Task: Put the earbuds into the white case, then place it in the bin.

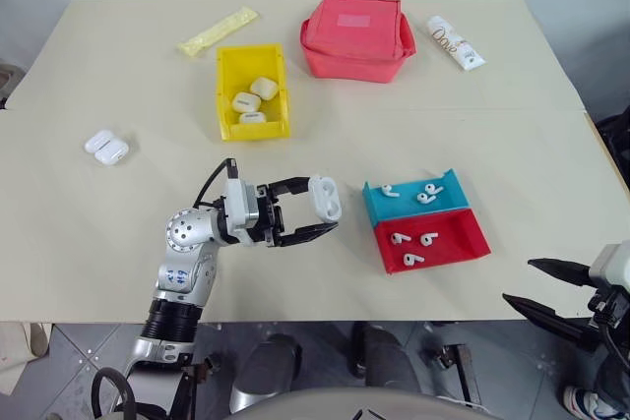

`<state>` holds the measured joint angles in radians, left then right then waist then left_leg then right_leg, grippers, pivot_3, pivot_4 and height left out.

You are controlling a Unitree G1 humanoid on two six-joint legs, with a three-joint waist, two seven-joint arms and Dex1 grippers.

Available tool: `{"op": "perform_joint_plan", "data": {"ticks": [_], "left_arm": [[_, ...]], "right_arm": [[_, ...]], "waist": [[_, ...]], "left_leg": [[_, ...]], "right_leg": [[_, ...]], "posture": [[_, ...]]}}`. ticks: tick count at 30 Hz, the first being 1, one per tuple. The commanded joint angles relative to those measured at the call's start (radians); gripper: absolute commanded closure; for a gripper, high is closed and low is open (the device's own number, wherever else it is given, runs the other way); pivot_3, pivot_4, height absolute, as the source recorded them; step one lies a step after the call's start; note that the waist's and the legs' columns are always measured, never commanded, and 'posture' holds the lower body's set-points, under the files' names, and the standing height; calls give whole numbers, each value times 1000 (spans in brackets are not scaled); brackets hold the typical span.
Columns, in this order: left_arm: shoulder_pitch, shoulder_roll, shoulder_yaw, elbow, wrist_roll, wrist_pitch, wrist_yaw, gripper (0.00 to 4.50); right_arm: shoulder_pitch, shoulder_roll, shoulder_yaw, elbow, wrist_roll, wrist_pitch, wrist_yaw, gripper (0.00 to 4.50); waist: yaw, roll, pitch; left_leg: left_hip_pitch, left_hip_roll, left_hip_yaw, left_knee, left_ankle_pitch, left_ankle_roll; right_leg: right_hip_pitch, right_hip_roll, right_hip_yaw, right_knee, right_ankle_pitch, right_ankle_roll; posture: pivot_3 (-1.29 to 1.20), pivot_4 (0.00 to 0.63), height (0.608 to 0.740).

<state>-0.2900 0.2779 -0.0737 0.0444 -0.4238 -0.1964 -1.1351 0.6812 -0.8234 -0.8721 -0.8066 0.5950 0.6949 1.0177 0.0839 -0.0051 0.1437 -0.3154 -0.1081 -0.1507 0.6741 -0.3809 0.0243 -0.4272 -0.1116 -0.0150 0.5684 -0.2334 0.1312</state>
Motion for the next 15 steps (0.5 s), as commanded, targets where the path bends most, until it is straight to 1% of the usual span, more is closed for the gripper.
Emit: {"op": "perform_joint_plan", "data": {"ticks": [1,4,7,9,12,15], "left_arm": [[8,-1,-8,-55,-6,-1,21,1736],[22,-1,-17,-85,-4,5,43,1736],[36,-1,-27,-104,3,7,62,1736],[48,0,-33,-122,5,9,77,1736],[65,1,-42,-149,8,15,97,1736],[80,5,-49,-168,10,18,113,1736]], "right_arm": [[-73,-61,34,-41,41,44,-38,1140],[-166,-134,126,-54,77,110,-75,1140],[-264,-261,274,-62,72,191,-104,1140],[-345,-291,359,-51,67,207,-142,1140],[-453,-322,462,-32,50,197,-160,1685],[-550,-363,558,-1,24,193,-157,1685]], "waist": [[-1,1,0],[-4,1,1],[-2,3,2],[0,2,2],[4,2,2],[4,2,3]], "left_leg": [[0,0,0,0,0,0],[0,0,1,0,0,0],[0,0,0,0,0,0],[-1,0,0,0,0,0],[-1,0,-1,0,0,0],[-2,0,0,1,0,1]], "right_leg": [[0,0,0,0,0,0],[0,0,0,-1,0,0],[0,0,0,-2,0,0],[0,-1,-1,-2,0,0],[0,-1,-1,-3,0,0],[0,-1,-2,-3,1,1]], "posture": [[0,150,740],[0,150,740],[0,150,740],[0,150,740],[0,150,740],[0,150,740]]}}
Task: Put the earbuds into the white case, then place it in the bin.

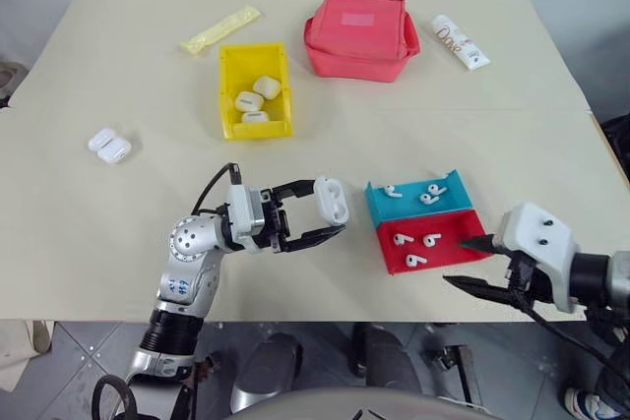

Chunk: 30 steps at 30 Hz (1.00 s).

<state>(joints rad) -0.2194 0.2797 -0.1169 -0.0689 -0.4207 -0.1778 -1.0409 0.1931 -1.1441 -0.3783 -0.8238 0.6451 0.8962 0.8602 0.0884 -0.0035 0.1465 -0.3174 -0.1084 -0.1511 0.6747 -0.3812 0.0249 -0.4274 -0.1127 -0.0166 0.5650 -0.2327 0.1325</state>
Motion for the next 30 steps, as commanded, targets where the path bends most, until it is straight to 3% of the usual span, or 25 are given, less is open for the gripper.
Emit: {"op": "perform_joint_plan", "data": {"ticks": [1,6,10,19,30], "left_arm": [[13,4,-8,-59,8,-1,24,1736],[29,5,-19,-77,12,-2,47,1736],[37,0,-29,-82,18,-9,62,1736],[51,-1,-43,-88,25,-29,65,1736],[80,10,-43,-116,30,-33,81,1736]], "right_arm": [[-88,-50,91,24,-34,-12,0,1685],[-201,-84,226,59,-98,-52,21,1685],[-294,-100,352,112,-169,-87,52,2866],[-536,-93,624,276,-372,-199,198,2866],[-620,-36,724,390,-497,-282,306,2866]], "waist": [[-1,0,0],[-4,0,0],[-5,0,0],[-10,1,1],[-10,1,1]], "left_leg": [[0,0,0,0,0,0],[0,0,0,-1,0,0],[0,0,0,-1,0,0],[0,0,1,-3,0,0],[0,1,1,-6,0,0]], "right_leg": [[0,0,0,0,0,0],[0,0,0,-2,0,0],[0,0,-1,-2,1,0],[0,1,-1,-4,1,1],[-1,1,0,-6,2,1]], "posture": [[0,150,740],[0,150,740],[0,150,740],[0,150,740],[0,150,740]]}}
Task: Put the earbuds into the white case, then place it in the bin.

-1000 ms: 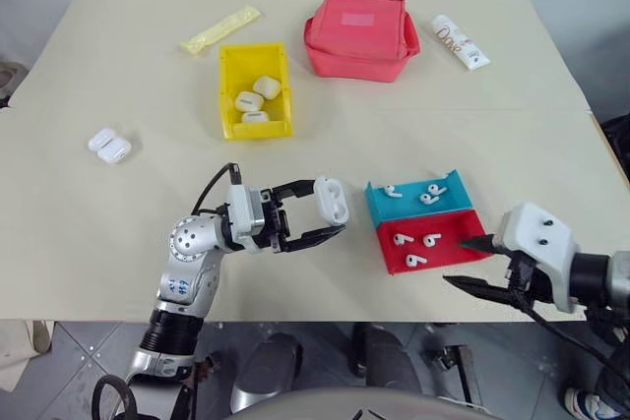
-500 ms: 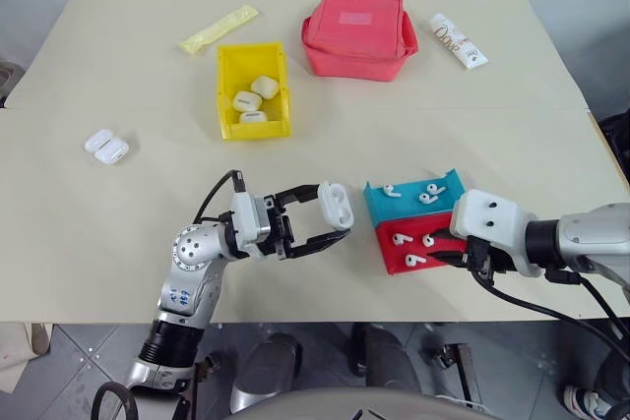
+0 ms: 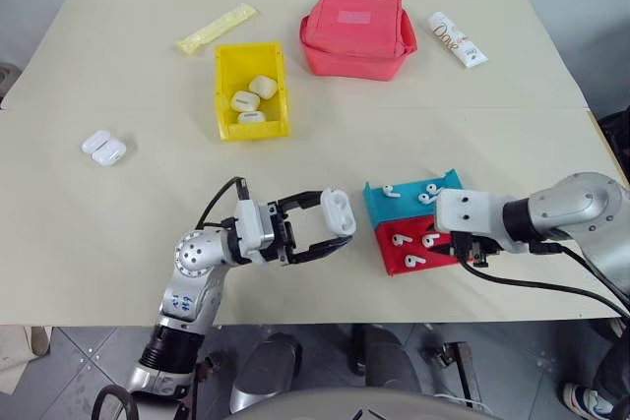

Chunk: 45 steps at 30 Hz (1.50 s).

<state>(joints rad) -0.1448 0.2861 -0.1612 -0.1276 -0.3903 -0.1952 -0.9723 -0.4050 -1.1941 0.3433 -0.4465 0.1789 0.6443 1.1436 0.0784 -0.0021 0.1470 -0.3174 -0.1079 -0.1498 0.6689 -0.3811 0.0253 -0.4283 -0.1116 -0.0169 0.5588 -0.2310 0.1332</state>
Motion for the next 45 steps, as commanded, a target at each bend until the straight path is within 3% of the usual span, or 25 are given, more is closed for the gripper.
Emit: {"op": "perform_joint_plan", "data": {"ticks": [1,27,32,36,41,45], "left_arm": [[9,5,3,-64,-1,-14,16,1736],[84,50,6,-169,-2,25,89,1736],[82,51,5,-170,-2,27,91,1736],[70,48,4,-151,-1,24,87,1736],[43,37,-1,-108,-3,16,72,1736],[-9,7,-25,-20,-25,-4,10,1736]], "right_arm": [[-26,19,8,22,-40,-39,31,2866],[-51,106,34,162,-186,-170,138,2866],[-48,108,28,156,-189,-159,141,4018],[-53,118,16,153,-180,-148,134,4023],[-42,127,-49,117,-124,-103,123,4023],[85,178,-384,-71,176,-8,127,4023]], "waist": [[0,0,0],[0,0,0],[0,0,0],[0,0,0],[0,1,0],[11,2,1]], "left_leg": [[0,0,0,0,0,0],[0,0,0,-1,0,-1],[1,0,0,-1,0,-1],[1,0,0,-1,0,-1],[0,0,0,-1,0,-1],[-1,0,-1,-2,1,-1]], "right_leg": [[0,0,0,0,0,0],[0,0,0,0,1,0],[0,0,0,0,1,0],[0,0,0,0,1,0],[0,0,0,0,1,0],[0,0,-1,-1,1,0]], "posture": [[0,150,740],[0,150,740],[0,150,740],[0,150,740],[0,150,740],[0,150,740]]}}
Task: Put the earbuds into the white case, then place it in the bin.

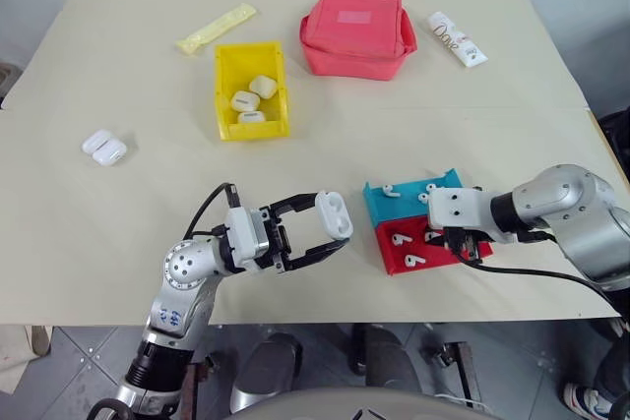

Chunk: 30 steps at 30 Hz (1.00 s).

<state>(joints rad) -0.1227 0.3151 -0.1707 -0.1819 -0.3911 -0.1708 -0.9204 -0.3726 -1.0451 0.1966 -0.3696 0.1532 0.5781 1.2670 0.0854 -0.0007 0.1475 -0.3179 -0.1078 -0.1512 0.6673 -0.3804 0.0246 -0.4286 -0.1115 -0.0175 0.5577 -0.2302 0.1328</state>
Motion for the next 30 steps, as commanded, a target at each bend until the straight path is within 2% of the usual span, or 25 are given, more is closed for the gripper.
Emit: {"op": "perform_joint_plan", "data": {"ticks": [1,4,6,10,12,14,20,30], "left_arm": [[-45,-31,-18,57,-28,-35,-58,1736],[-92,-54,-18,125,-46,-49,-115,1736],[-110,-63,-12,153,-54,-55,-138,1736],[-170,-88,-15,233,-82,-62,-224,1736],[-208,-108,-26,272,-103,-53,-283,1736],[-252,-130,-30,306,-123,-32,-325,1736],[-333,-162,-14,326,-137,36,-338,1736],[-373,-180,29,294,-160,97,-327,1736]], "right_arm": [[81,49,-304,-177,256,75,-8,4023],[126,88,-418,-224,371,106,-39,4023],[134,87,-434,-237,410,120,-51,4023],[132,183,-490,-277,560,113,-124,4023],[133,275,-487,-296,628,90,-189,4023],[129,361,-442,-287,627,45,-235,4023],[104,478,-354,-236,615,-31,-291,4023],[137,538,-284,-184,575,-129,-320,4023]], "waist": [[4,0,0],[3,-2,0],[2,-1,0],[-4,-1,0],[-5,-2,0],[-5,-2,0],[-9,-2,0],[-13,-2,0]], "left_leg": [[0,0,-1,0,0,0],[0,0,0,0,0,0],[0,0,0,0,0,1],[0,1,1,0,0,1],[0,1,1,-1,1,0],[0,1,0,-1,1,0],[0,-1,0,0,1,1],[0,0,0,-1,1,1]], "right_leg": [[0,0,0,-1,0,0],[1,0,0,-1,0,0],[1,0,0,-2,2,0],[1,0,0,-2,2,0],[0,0,0,-2,2,0],[1,0,0,-2,2,0],[1,0,0,-1,3,1],[0,1,0,1,3,0]], "posture": [[0,150,740],[0,150,740],[0,150,740],[0,150,740],[0,150,740],[0,150,740],[0,150,740],[0,150,740]]}}
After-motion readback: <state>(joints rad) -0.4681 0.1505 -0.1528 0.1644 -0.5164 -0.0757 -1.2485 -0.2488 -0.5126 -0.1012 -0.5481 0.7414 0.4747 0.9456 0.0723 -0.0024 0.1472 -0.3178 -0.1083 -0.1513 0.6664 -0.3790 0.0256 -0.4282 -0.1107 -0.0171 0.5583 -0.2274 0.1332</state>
